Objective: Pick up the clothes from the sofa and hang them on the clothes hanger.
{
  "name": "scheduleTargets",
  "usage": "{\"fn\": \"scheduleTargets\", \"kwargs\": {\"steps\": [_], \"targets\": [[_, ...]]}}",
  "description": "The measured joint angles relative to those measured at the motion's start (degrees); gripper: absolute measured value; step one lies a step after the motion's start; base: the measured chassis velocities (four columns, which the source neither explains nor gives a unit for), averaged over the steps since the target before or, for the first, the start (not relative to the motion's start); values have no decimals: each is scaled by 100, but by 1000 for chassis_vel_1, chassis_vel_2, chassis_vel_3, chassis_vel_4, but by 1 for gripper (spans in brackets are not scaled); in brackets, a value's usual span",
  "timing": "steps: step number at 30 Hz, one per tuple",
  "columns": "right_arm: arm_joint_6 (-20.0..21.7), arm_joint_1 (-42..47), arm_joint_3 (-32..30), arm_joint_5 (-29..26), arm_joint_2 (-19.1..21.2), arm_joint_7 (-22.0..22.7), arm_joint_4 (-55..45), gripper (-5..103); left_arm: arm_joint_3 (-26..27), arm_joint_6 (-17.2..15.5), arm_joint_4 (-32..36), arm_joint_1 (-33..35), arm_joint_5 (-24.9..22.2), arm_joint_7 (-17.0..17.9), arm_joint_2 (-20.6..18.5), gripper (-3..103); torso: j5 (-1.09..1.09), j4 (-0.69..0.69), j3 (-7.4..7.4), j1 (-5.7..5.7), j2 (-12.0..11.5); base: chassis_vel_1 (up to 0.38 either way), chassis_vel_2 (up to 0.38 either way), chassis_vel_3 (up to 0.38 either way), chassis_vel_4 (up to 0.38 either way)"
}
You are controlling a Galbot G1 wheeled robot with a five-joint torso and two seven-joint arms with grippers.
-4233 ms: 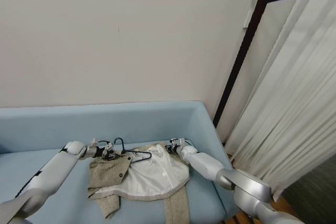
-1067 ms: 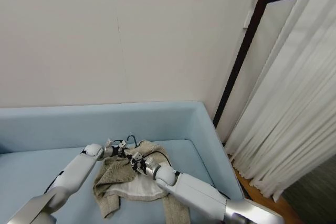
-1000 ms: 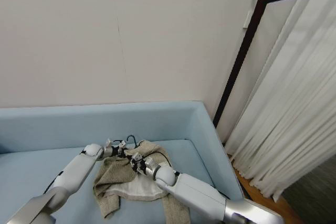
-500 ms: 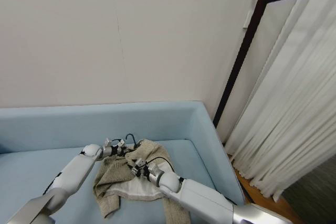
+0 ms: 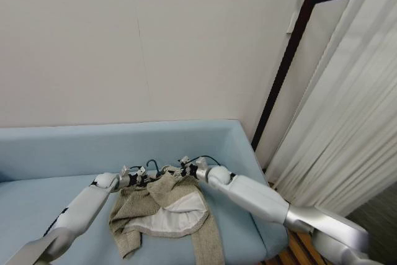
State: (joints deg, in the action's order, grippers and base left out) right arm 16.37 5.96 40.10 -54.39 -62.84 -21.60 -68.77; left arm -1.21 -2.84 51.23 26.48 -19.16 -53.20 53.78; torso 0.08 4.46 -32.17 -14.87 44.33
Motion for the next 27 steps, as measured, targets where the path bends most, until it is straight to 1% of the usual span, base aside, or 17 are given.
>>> {"fn": "scheduleTargets", "kwargs": {"steps": [1, 2, 3, 5, 6, 7, 11, 12, 15, 23, 27], "targets": [[0, 0, 0, 0, 0, 0, 0, 99, 0, 0, 0, 0, 0, 0, 0, 7, 0, 0, 0, 0, 0, 0, 0, 0, 0], [148, -107, 49, -36, -77, -315, 273, 100, 0, 3, 16, 3, 12, 0, 0, 7, 0, 0, 0, 0, 0, 0, 0, 0, 0], [276, -170, 73, -61, -153, -523, 461, 100, 0, 5, 18, 3, 20, 2, 6, 7, 0, 1, 0, 0, 0, 0, 0, 0, 0], [532, -255, 98, -114, -349, -782, 813, 100, -1, 9, 23, 4, 33, 7, 35, 7, 0, 1, 0, 0, 0, 0, 0, 0, 0], [532, -255, 98, -114, -349, -782, 813, 100, -1, 9, 23, 4, 33, 7, 35, 7, 0, 1, 0, 0, 0, 0, 0, 0, 0], [582, -283, 115, -135, -437, -816, 957, 100, -1, 16, 23, 4, 39, 9, 48, 7, 0, 1, 0, 0, 0, 0, 0, 0, 0], [757, -462, 169, -183, -894, -1002, 1722, 100, 0, 27, 58, 16, 74, 15, 49, 7, 0, -1, 0, 0, 0, 0, 0, 0, 0], [757, -462, 169, -183, -894, -1002, 1722, 100, 0, 27, 58, 16, 74, 15, 49, 7, 0, -1, 0, 0, 0, 0, 0, 0, 0], [802, -576, 275, -207, -1118, -1209, 2091, 100, 10, 50, 64, 21, 98, 10, 44, 7, -1, 0, 0, 0, 0, 0, 0, 0, 0], [868, -565, 447, -243, -1315, -1423, 2509, 100, 26, 134, 74, 22, 147, -22, 41, 7, -1, 0, 0, 1, 0, 0, 0, 0, 0], [866, -533, 447, -233, -1311, -1468, 2636, 100, 27, 168, 85, 22, 165, -48, 44, 7, 0, 1, 0, 1, 0, 0, 0, 0, 0]]}}
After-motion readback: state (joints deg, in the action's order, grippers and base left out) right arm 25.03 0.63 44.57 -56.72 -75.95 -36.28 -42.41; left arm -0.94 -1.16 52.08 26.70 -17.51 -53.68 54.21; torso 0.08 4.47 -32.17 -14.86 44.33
